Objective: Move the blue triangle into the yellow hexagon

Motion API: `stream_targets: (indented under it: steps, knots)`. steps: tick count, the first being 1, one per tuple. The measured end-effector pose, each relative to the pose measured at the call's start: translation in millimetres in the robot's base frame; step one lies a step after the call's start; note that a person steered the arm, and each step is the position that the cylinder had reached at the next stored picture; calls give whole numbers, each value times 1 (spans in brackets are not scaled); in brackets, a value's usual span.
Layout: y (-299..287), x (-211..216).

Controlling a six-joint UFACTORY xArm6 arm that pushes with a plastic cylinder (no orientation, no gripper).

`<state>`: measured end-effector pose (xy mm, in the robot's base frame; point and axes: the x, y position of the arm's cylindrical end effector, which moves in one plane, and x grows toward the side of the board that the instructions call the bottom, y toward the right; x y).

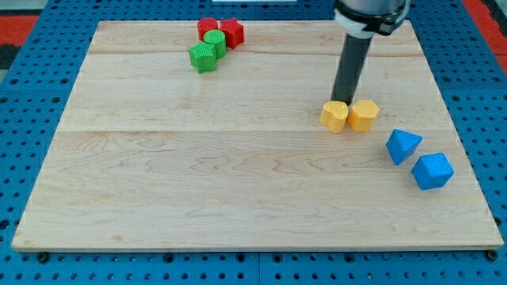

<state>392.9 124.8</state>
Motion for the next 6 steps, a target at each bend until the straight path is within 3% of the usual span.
stream_targets:
  steps: [1, 2, 3, 4, 6]
  knots:
    - [78, -30]
    - [160, -22]
    - [188, 30]
    - [166, 78]
    - [117, 101]
